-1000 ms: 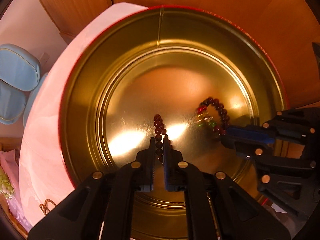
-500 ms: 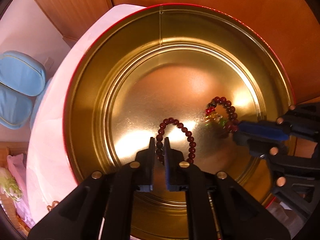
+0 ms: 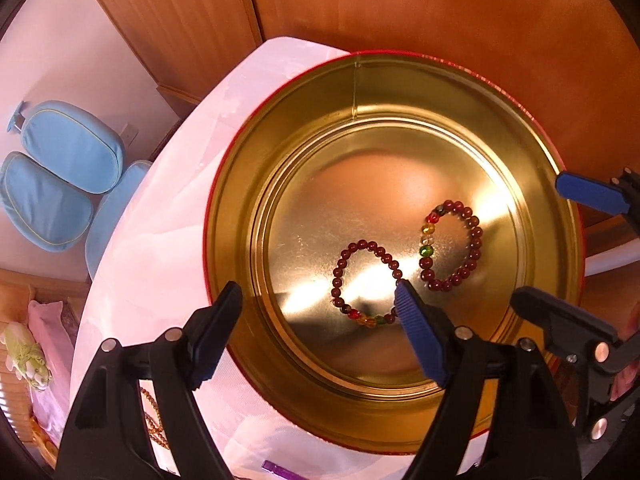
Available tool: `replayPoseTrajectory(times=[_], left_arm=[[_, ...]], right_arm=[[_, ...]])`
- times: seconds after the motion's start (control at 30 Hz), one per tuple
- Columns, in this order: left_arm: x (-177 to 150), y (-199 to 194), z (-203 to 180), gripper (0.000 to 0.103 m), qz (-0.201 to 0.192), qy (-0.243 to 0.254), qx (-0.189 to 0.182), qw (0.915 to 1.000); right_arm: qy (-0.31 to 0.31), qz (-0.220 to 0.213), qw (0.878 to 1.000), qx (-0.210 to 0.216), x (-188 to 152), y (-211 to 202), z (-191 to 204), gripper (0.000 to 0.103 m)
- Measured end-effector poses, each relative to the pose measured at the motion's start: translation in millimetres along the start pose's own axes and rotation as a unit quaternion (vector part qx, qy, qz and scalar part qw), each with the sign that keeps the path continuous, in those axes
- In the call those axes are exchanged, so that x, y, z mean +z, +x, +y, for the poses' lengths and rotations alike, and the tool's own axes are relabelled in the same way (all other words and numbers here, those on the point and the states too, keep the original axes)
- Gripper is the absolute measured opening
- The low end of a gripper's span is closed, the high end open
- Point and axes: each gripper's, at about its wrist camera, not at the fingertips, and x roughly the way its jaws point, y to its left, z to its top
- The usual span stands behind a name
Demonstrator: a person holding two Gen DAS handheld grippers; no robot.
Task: Organize jewelry
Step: 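Withdraw both tools from the tin and move over the wooden bead necklace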
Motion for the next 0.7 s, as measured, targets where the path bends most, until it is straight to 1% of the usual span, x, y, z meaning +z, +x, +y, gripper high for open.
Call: replayPoseTrajectory(times=[0.13,0.23,0.3,0.37,0.43,0.57,0.7], left_arm=[[-11.0,-20.8,11.8,0.077,-0.033,-0.016,-0.005,0.9993],[-22.0,-30.7,19.7,0.080,-0.045,-0.047,-0.014,0.9977],[-29.0,-35.1,25.6,0.080,-0.049,-0.076,-0.028,0.9955],[-38.9,-41.0,28.9,0.080,-0.063,-0.104,-0.038,0.9918],[-48.1,-46.8,33.3,0.080,-0.079,-0.121,-0.045,0.9884],[-75.0,-61.0,34.4,0.080,-0.115,-0.135,-0.041,0.9834],[-102.0,-69.4,42.8,0.080,-0.136,-0.139,-0.027,0.9804]], right_arm=[[0.016,-0.027,0.999,0.013,-3.5,-14.5,-1.7,0.092],[0.035,-0.055,0.997,0.032,-6.8,-28.9,-1.5,0.093],[0.048,-0.070,0.995,0.043,-9.5,-35.3,-0.8,0.094],[0.062,-0.082,0.993,0.056,-12.5,-40.8,-0.3,0.094],[0.075,-0.094,0.990,0.069,-14.0,-44.2,-0.6,0.094],[0.098,-0.112,0.985,0.087,-16.1,-49.0,0.7,0.095],[0.102,-0.109,0.984,0.097,-12.9,-48.9,9.5,0.095]])
